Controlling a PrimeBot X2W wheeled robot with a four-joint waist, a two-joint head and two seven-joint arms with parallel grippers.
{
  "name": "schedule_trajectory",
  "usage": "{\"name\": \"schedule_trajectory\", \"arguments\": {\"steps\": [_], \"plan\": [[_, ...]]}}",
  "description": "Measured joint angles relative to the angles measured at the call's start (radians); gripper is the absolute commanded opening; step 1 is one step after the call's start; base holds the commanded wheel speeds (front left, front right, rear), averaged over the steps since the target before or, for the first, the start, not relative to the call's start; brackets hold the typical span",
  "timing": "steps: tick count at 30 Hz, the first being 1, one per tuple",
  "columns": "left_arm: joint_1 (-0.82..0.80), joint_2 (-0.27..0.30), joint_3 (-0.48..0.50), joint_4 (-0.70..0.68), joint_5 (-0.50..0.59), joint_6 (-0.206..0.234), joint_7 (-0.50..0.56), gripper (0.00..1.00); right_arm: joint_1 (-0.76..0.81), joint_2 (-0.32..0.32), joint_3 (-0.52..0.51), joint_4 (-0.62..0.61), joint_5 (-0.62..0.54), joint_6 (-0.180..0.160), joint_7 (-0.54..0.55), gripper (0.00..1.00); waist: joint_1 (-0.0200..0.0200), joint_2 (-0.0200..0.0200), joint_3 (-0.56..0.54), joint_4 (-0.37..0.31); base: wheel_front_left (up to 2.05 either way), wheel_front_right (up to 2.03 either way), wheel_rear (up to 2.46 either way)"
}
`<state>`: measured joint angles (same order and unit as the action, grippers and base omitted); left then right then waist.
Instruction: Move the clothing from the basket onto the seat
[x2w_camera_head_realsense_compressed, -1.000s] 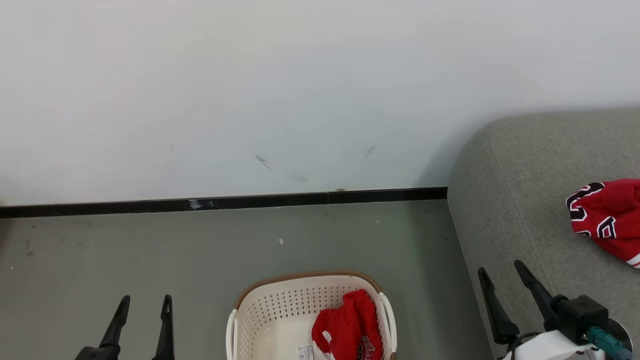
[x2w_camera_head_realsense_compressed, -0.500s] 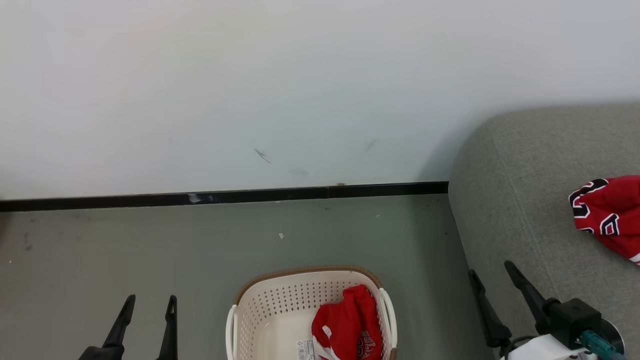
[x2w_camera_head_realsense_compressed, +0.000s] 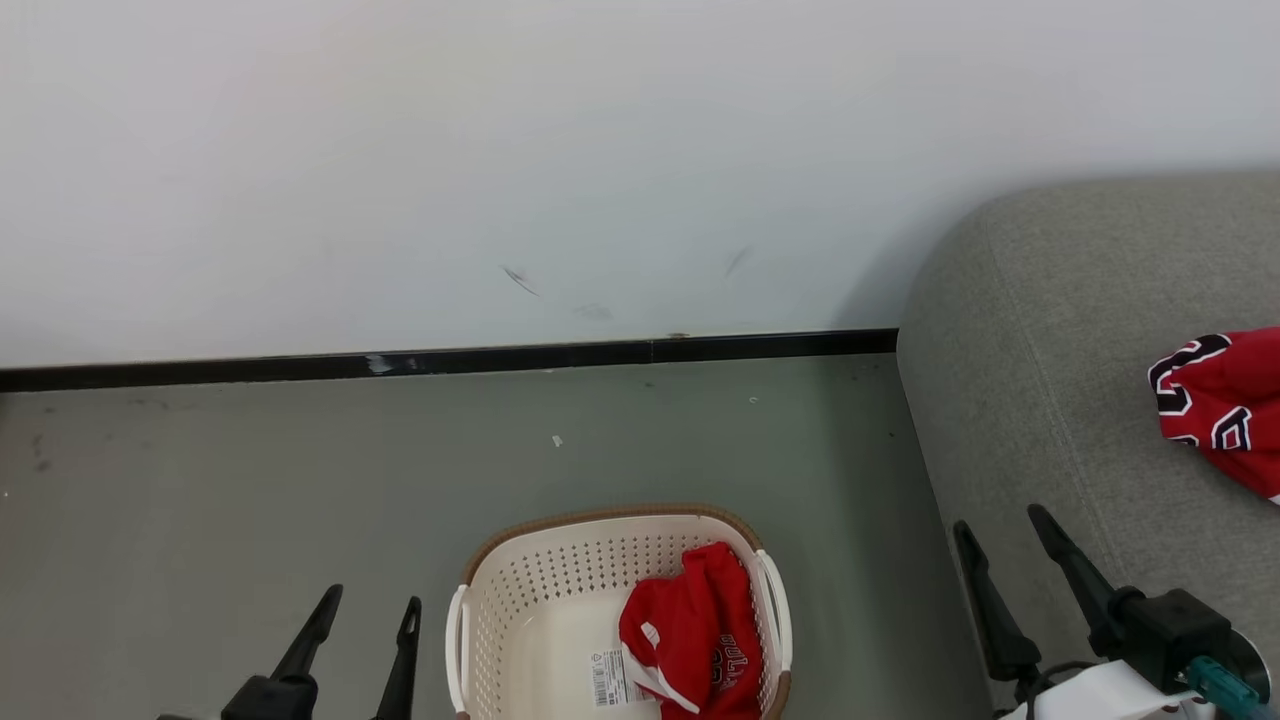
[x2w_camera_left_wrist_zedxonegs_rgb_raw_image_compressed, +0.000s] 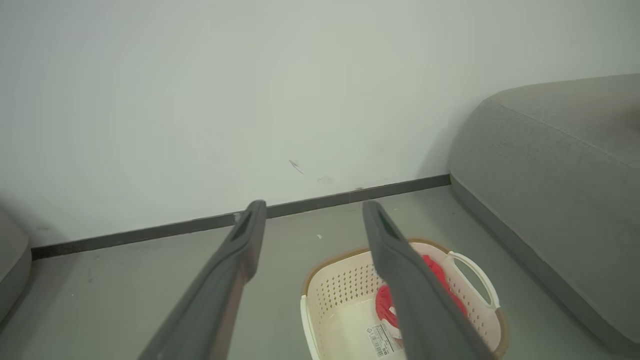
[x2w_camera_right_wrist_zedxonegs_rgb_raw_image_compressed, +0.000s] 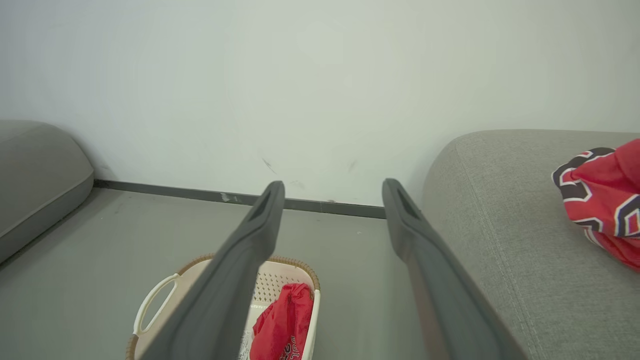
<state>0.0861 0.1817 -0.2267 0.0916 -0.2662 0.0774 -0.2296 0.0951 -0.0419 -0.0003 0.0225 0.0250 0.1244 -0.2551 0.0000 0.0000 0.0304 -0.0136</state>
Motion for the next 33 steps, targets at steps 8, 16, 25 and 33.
{"name": "schedule_trajectory", "arguments": {"steps": [8,16,25,33], "plan": [[-0.067,-0.02,-0.061,0.027,0.014,-0.035,0.037,1.0,0.007,-0.002,-0.047,-0.035,-0.009,0.0,0.0,1.0,0.0,0.0,0.047,-0.007,0.0,0.0,0.0],[-0.152,-0.034,-0.108,0.058,0.031,-0.06,0.059,1.0,0.008,-0.007,-0.062,-0.085,-0.018,0.0,0.0,1.0,0.0,0.0,0.108,-0.019,0.0,0.0,0.0],[-0.23,-0.056,-0.159,0.099,0.069,-0.082,0.071,1.0,-0.001,-0.016,-0.079,-0.147,-0.018,0.0,0.0,1.0,0.0,0.0,0.193,-0.039,0.0,0.0,0.0],[-0.332,-0.076,-0.183,0.14,0.093,-0.098,0.08,1.0,-0.08,-0.02,-0.05,-0.232,-0.016,0.0,0.0,1.0,0.0,0.0,0.283,-0.065,0.0,0.0,0.0]]}}
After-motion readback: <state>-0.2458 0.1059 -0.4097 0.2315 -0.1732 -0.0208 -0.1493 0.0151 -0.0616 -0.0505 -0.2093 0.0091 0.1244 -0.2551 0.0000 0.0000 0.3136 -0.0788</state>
